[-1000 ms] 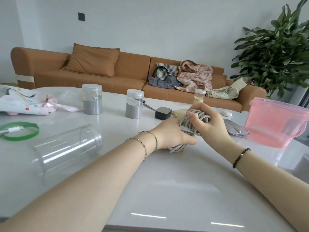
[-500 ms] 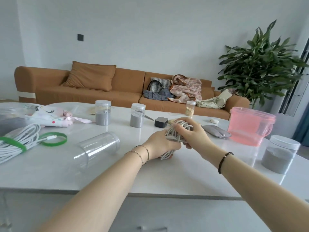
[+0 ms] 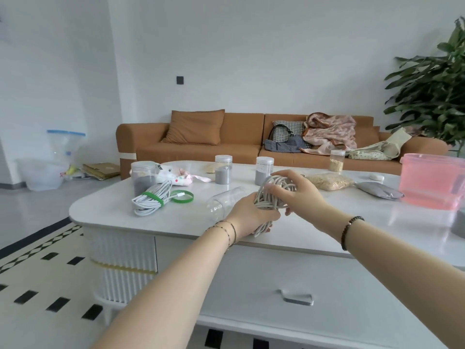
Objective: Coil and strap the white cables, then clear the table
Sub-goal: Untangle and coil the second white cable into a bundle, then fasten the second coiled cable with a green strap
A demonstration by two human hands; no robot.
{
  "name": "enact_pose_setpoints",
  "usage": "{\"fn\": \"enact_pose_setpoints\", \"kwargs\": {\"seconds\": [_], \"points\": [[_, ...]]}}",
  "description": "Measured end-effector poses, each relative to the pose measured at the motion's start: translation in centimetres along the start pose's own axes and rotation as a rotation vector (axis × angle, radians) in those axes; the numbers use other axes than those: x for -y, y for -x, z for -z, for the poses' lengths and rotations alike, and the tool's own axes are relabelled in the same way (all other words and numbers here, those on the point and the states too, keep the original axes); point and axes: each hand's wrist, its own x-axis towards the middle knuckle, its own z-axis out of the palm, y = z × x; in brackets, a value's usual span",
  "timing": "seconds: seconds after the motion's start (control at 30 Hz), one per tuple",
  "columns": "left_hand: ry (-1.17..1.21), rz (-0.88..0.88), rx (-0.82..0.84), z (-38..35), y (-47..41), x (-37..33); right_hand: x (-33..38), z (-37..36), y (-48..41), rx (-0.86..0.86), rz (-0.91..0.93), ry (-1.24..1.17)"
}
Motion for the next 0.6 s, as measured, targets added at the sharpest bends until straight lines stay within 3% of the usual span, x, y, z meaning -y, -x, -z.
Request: {"fn": "enact_pose_setpoints", "kwargs": {"seconds": [0.17,0.47,0.6], "points": [[0.062,0.021,-0.181,3.2,1.6,0.7,3.4,-3.6,0.2,0.119,-0.002,-0.014],[0.082,0.068,-0.496,12.0,5.0,3.7,5.9,-11.7,0.7,0.072,0.242,0.066],[0.104,0.063,-0.482,15.6,5.6,4.5,5.2,-15.4,0.0,0.077,0.281,0.119]]}}
